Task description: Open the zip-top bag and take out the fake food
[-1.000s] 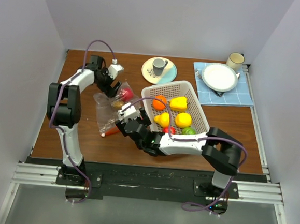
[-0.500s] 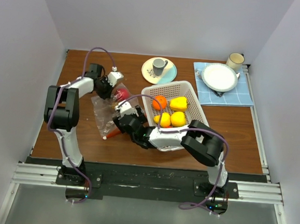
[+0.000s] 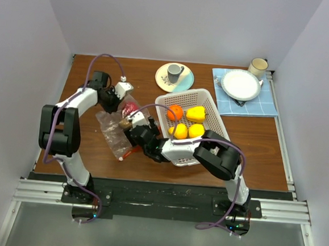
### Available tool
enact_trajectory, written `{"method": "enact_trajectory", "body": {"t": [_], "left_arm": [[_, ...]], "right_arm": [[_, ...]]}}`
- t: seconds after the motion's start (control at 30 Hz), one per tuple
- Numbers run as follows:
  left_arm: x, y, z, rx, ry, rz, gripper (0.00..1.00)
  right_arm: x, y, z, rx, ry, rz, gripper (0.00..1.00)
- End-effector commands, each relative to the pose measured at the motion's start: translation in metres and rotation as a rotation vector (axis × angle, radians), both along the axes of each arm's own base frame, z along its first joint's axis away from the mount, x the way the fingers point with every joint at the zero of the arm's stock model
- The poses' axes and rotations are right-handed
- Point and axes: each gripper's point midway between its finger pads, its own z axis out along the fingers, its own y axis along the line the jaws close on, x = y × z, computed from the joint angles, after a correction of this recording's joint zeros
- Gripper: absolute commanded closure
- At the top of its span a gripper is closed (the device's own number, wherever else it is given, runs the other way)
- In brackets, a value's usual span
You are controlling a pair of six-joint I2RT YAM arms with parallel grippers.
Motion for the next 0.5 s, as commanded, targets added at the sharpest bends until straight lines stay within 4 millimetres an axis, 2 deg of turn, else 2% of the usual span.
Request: {"method": "enact_trajectory", "body": {"t": [0.0, 0.07, 0.1, 0.2, 0.27, 0.4, 0.47], "left_arm": [[0.016, -0.016, 0.094, -0.088, -0.175, -0.040, 1.00], [0.012, -0.019, 0.108, -0.108, -0.183, -0.038, 1.00], [0.011, -0.023, 0.122, -0.124, -0.209, -0.046, 1.00], [0.004, -0.024, 0.130, -0.133, -0.215, -0.045, 1.00], [-0.001, -0.022, 0.124, -0.122, -0.191, -0.040, 1.00], [-0.013, -0.013, 0.094, -0.079, -0.131, -0.019, 1.00], [-0.013, -0.008, 0.084, -0.053, -0.128, -0.006, 1.00]], "right_arm": [[-0.003, -0.008, 0.036, 0.139, -0.023, -0.035, 0.12], [-0.006, -0.016, 0.031, 0.132, -0.014, -0.042, 0.12], [-0.007, -0.018, 0.030, 0.131, -0.012, -0.044, 0.12], [-0.010, -0.024, 0.028, 0.136, -0.005, -0.050, 0.12], [-0.012, -0.026, 0.025, 0.130, 0.000, -0.047, 0.12], [-0.014, -0.027, 0.022, 0.128, 0.007, -0.044, 0.12], [-0.014, -0.025, 0.022, 0.133, 0.010, -0.040, 0.12]]}}
